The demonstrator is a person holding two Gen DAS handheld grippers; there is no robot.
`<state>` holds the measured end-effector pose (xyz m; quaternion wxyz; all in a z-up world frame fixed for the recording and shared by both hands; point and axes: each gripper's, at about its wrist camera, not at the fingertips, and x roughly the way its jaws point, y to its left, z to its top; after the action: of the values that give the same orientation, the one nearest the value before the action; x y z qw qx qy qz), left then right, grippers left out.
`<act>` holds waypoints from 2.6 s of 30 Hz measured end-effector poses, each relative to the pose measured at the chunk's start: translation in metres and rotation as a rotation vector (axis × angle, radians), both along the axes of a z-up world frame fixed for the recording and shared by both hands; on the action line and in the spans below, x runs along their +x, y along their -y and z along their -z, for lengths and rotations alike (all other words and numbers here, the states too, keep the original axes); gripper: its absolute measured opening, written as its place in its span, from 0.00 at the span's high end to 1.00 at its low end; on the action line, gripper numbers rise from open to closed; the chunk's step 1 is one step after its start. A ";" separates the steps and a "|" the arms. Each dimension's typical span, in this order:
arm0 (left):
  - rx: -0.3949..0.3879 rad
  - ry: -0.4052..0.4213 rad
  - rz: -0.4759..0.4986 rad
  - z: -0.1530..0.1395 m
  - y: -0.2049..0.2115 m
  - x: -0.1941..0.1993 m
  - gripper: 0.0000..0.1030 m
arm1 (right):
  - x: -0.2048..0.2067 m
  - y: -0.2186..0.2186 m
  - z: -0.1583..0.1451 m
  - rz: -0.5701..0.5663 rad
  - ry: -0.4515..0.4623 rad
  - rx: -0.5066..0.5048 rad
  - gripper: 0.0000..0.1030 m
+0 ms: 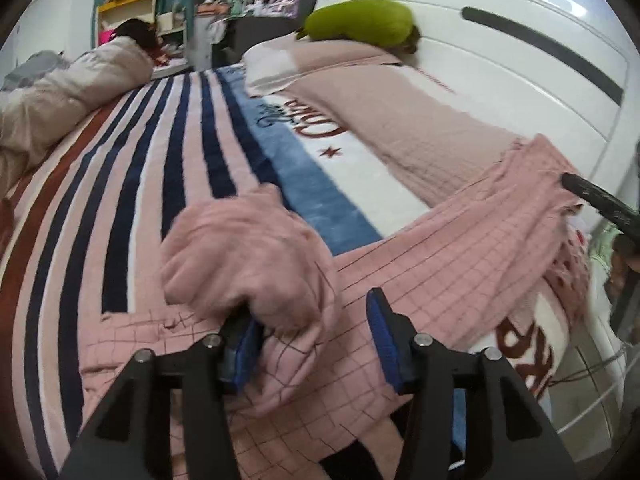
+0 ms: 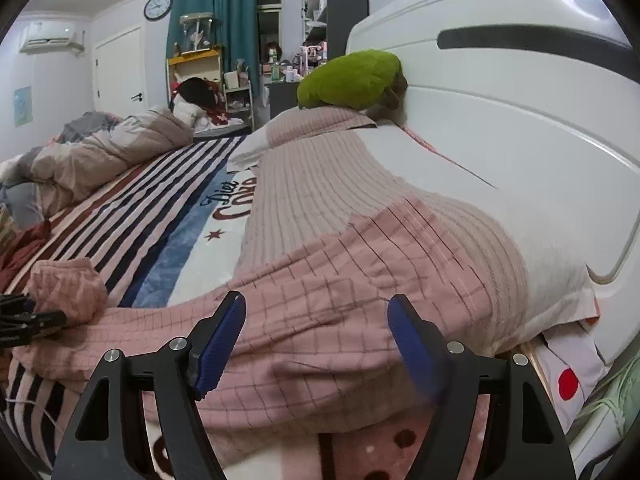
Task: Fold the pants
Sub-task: 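Grasp the elastic waistband with the left gripper and fold it over toward the hem, then open the left gripper to release the folded waistband, then grasp the folded waistband with the right gripper and lift it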
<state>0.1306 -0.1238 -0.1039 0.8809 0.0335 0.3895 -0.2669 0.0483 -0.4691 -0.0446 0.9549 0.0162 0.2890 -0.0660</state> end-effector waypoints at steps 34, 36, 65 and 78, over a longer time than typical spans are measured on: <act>-0.066 0.113 -0.269 -0.007 -0.163 -0.017 0.45 | 0.086 -0.227 0.062 -0.435 -0.194 0.208 0.51; -0.073 0.108 -0.261 -0.004 -0.164 -0.016 0.45 | 0.092 -0.231 0.069 -0.453 -0.231 0.210 0.86; -0.082 0.044 -0.201 0.009 -0.160 0.019 0.41 | 0.075 -0.209 0.033 -0.432 -0.183 0.099 0.46; -0.082 -0.022 -0.186 0.035 -0.159 0.033 0.41 | 0.127 -0.210 0.095 -0.419 -0.336 0.095 1.00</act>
<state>0.1631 0.0353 -0.1388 0.8981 -0.0421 0.3895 -0.1999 0.1748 -0.2587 -0.1392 0.8845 -0.0102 0.4434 0.1448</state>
